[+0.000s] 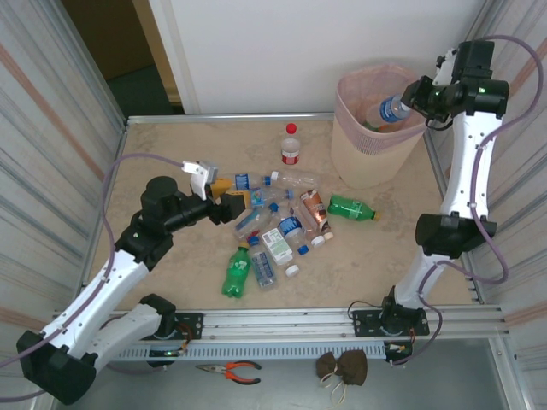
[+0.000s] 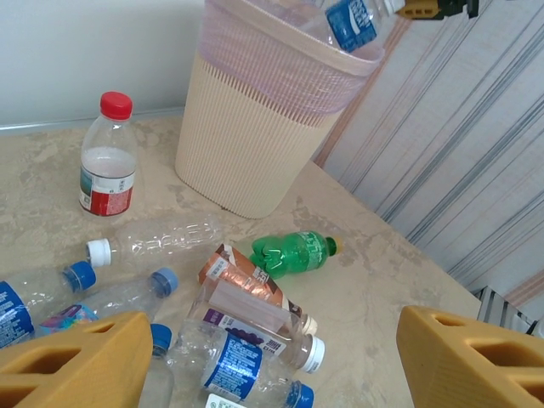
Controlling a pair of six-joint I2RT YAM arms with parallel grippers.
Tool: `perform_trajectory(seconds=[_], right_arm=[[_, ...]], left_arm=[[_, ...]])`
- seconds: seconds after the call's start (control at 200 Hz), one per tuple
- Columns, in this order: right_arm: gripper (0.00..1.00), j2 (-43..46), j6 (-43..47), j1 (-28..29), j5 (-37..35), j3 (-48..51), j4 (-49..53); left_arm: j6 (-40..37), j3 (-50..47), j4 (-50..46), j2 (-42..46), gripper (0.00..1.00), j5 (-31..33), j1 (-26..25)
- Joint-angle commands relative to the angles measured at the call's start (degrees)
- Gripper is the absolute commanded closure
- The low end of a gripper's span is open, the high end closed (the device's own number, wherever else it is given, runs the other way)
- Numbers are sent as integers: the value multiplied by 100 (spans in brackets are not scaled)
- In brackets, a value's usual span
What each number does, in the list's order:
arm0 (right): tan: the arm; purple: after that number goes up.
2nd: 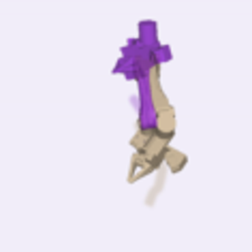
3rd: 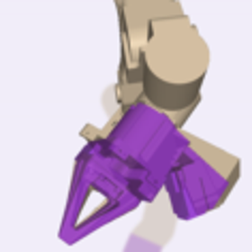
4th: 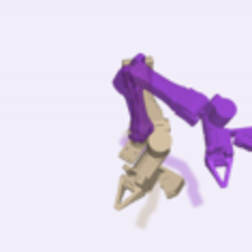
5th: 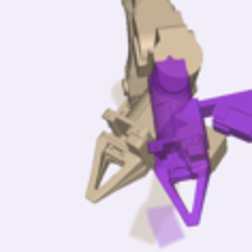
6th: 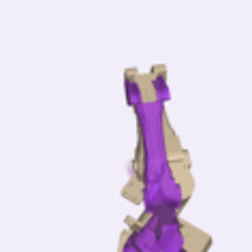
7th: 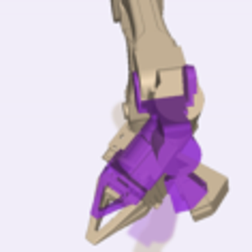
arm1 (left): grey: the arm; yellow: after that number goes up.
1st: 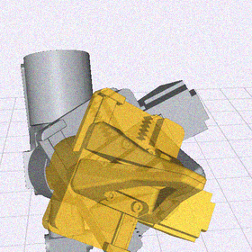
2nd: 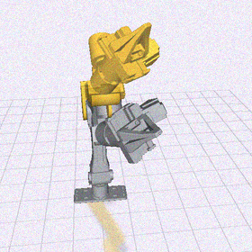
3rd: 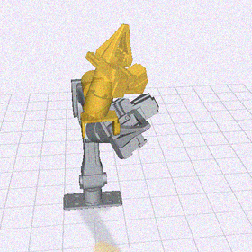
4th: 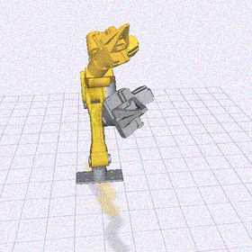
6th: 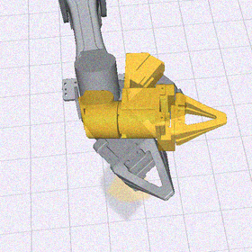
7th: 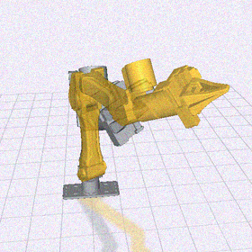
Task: Put the plastic bottles in the bin
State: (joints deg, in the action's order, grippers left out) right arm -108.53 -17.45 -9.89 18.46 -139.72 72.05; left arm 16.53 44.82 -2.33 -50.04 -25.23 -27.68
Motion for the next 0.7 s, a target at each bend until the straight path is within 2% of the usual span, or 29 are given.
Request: perform_trajectory(seconds=[0.0,0.326,0.691], right_arm=[[80,-426,587,-30,260,-352,844],[81,-1192,811,-23,526,-161,903],[81,-2156,916,110,818,-512,776]], left_arm=[[-89,210,66,-60,24,-51,61],[-76,280,43,-151,24,-106,83],[-88,337,-30,-140,24,-209,269]])
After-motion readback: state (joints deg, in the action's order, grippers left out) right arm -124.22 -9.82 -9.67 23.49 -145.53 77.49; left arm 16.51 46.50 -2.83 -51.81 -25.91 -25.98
